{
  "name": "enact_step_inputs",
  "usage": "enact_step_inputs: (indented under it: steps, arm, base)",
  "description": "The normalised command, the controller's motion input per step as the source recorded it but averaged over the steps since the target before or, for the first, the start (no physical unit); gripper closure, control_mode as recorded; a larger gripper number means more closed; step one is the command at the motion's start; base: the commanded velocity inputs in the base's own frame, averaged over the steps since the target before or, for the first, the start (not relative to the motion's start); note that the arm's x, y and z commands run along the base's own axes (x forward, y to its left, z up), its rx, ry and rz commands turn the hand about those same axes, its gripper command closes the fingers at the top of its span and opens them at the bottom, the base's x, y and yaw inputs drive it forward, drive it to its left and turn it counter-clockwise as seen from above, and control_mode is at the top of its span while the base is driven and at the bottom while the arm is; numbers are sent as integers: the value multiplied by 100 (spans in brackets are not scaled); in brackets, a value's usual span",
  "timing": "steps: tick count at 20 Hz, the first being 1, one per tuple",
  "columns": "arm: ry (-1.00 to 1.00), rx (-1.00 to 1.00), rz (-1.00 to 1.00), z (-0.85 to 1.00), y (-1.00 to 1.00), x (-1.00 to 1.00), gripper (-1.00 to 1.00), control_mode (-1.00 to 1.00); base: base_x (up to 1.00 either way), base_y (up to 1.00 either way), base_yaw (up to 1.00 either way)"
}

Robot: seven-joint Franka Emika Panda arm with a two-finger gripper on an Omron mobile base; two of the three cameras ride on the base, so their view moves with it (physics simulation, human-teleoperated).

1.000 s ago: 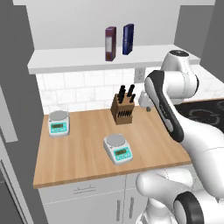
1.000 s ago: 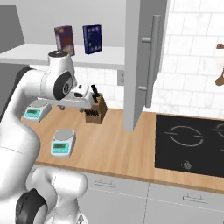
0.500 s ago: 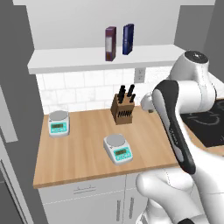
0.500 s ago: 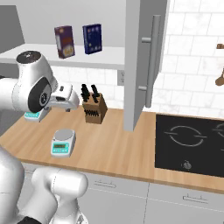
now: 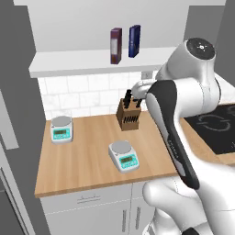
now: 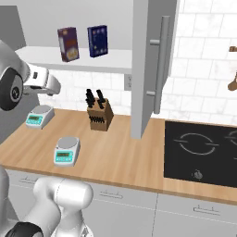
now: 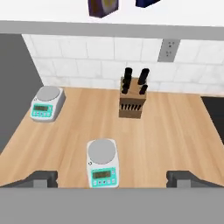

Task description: Pick the cereal and place it on the digital scale for weighing, and close the cabinet.

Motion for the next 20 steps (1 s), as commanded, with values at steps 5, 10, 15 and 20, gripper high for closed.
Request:
enact_step_inputs:
  steps: [5,10,15,20]
  arm:
    - [-23,0,0,59,45,0,-100,-100]
    - [-23,0,0,51,17,12,-100,-100]
    - [-18,0,0,55,2,20,-100,-100]
    - [-14,0,0,34,9,38,-100,-100]
  base:
    - [0,0,0]
    - [0,0,0]
    - [0,0,0]
    - [0,0,0]
